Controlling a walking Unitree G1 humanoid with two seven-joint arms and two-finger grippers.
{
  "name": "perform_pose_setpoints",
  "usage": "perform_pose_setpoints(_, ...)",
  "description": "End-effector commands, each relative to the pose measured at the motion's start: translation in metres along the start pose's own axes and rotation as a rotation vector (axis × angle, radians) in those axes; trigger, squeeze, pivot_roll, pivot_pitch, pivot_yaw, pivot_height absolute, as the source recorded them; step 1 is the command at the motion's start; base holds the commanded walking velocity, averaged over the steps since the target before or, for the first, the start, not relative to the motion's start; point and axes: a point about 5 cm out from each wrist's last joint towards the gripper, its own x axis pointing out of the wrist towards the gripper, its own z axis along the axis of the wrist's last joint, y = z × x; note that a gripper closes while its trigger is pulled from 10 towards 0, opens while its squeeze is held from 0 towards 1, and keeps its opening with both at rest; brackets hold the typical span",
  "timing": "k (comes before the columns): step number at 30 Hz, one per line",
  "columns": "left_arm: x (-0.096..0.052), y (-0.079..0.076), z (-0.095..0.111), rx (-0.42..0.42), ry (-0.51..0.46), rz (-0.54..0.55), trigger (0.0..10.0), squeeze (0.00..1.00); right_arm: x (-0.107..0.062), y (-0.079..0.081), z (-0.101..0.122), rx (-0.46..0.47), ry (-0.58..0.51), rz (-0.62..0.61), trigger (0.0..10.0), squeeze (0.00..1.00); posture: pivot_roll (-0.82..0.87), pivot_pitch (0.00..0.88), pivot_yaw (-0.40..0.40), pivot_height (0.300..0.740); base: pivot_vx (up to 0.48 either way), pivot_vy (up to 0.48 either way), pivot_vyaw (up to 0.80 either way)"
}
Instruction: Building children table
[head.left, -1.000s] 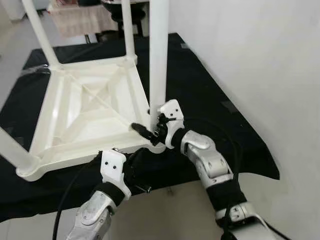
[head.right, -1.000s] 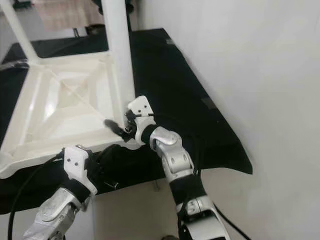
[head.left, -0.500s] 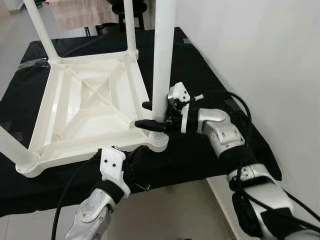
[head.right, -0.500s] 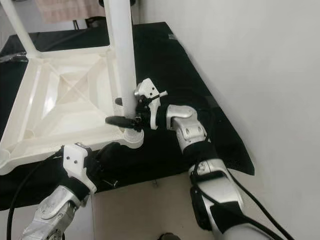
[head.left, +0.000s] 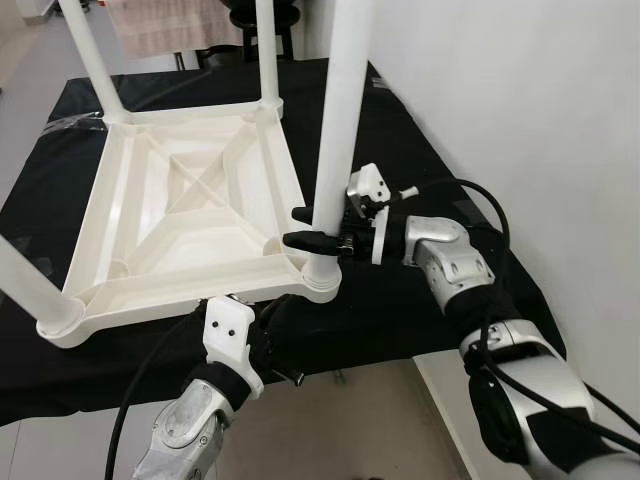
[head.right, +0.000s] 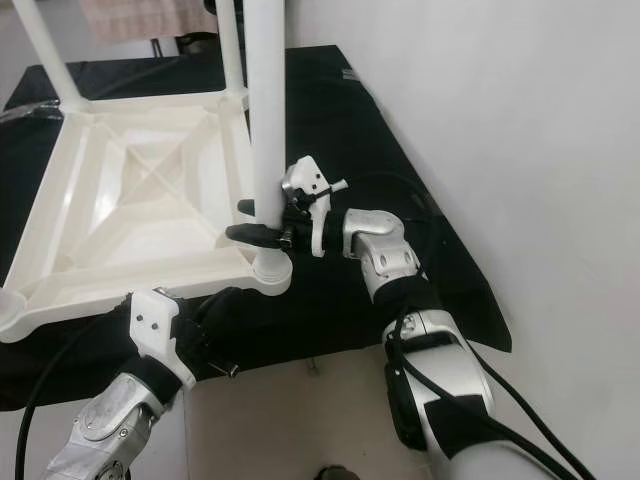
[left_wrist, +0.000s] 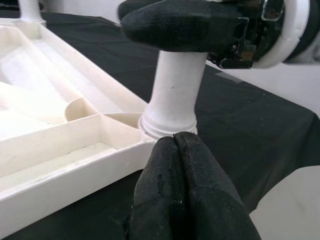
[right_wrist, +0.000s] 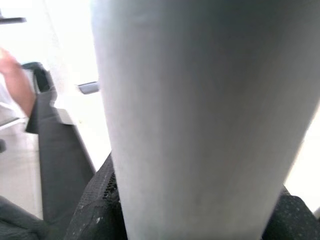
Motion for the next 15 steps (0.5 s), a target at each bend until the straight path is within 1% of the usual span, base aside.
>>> perform_pose_setpoints(1, -0.002, 0.001, -0.003, 0.0, 0.015, 0.007, 10.0, 0.0, -0.004, 0.0, -0.019, 0.03, 0.075, -0.244, 0.0, 0.0, 0.04, 0.128, -0.041, 0.74, 0.0, 0.0, 0.0)
perform_pose_setpoints(2, -0.002, 0.001, -0.003, 0.0, 0.015, 0.007, 10.0, 0.0, -0.004, 0.0, -0.019, 0.03, 0.075, -0.244, 0.0, 0.0, 0.04, 0.128, -0.041, 0.74, 0.0, 0.0, 0.0)
perform_pose_setpoints(3, -0.003, 0.001, -0.003, -0.001, 0.015, 0.006, 10.0, 0.0, -0.003, 0.002, -0.025, 0.033, 0.11, -0.385, 0.0, 0.0, 0.04, 0.13, -0.04, 0.74, 0.0, 0.0, 0.0)
perform_pose_setpoints(4, -0.003, 0.002, -0.003, 0.0, 0.015, 0.006, 10.0, 0.0, -0.002, 0.012, -0.035, 0.063, 0.141, -0.546, 0.0, 0.0, 0.04, 0.132, -0.037, 0.74, 0.0, 0.0, 0.0)
perform_pose_setpoints(5, -0.003, 0.002, -0.003, 0.0, 0.015, 0.006, 10.0, 0.0, -0.002, 0.012, -0.035, 0.063, 0.141, -0.546, 0.0, 0.0, 0.04, 0.132, -0.037, 0.74, 0.0, 0.0, 0.0)
perform_pose_setpoints(6, -0.003, 0.002, -0.003, 0.001, 0.016, 0.006, 10.0, 0.0, -0.001, 0.024, -0.041, 0.087, 0.16, -0.623, 0.0, 0.0, 0.04, 0.132, -0.037, 0.74, 0.0, 0.0, 0.0)
perform_pose_setpoints(7, -0.003, 0.003, -0.003, 0.003, 0.016, 0.006, 10.0, 0.0, 0.007, 0.043, -0.043, 0.079, 0.16, -0.611, 0.0, 0.0, 0.03, 0.135, -0.027, 0.74, 0.0, 0.0, 0.0)
perform_pose_setpoints(8, -0.002, 0.003, -0.003, 0.004, 0.017, 0.006, 10.0, 0.0, 0.013, 0.055, -0.042, 0.069, 0.151, -0.582, 0.0, 0.0, 0.03, 0.135, -0.027, 0.74, 0.0, 0.0, 0.0)
perform_pose_setpoints(9, -0.002, 0.003, -0.003, 0.002, 0.017, 0.006, 10.0, 0.0, 0.021, 0.061, -0.041, 0.035, 0.148, -0.522, 0.0, 0.0, 0.02, 0.124, -0.024, 0.74, 0.0, 0.0, 0.0)
perform_pose_setpoints(10, -0.002, 0.004, -0.003, 0.001, 0.017, 0.006, 10.0, 0.0, 0.025, 0.064, -0.04, 0.011, 0.147, -0.491, 0.0, 0.0, 0.02, 0.124, -0.024, 0.74, 0.0, 0.0, 0.0)
perform_pose_setpoints(12, -0.002, 0.003, -0.004, -0.001, 0.018, 0.006, 10.0, 0.0, 0.027, 0.064, -0.04, -0.007, 0.149, -0.473, 0.0, 0.0, 0.02, 0.124, -0.024, 0.74, 0.0, 0.0, 0.0)
perform_pose_setpoints(13, -0.001, 0.004, -0.004, -0.002, 0.016, 0.004, 10.0, 0.0, 0.029, 0.06, -0.035, -0.011, 0.143, -0.477, 0.0, 0.0, 0.02, 0.115, -0.04, 0.74, 0.0, 0.0, 0.0)
perform_pose_setpoints(15, -0.001, 0.004, -0.004, -0.003, 0.016, 0.003, 10.0, 0.0, 0.031, 0.057, -0.032, -0.013, 0.138, -0.48, 0.0, 0.0, 0.02, 0.115, -0.04, 0.74, 0.0, 0.0, 0.0)
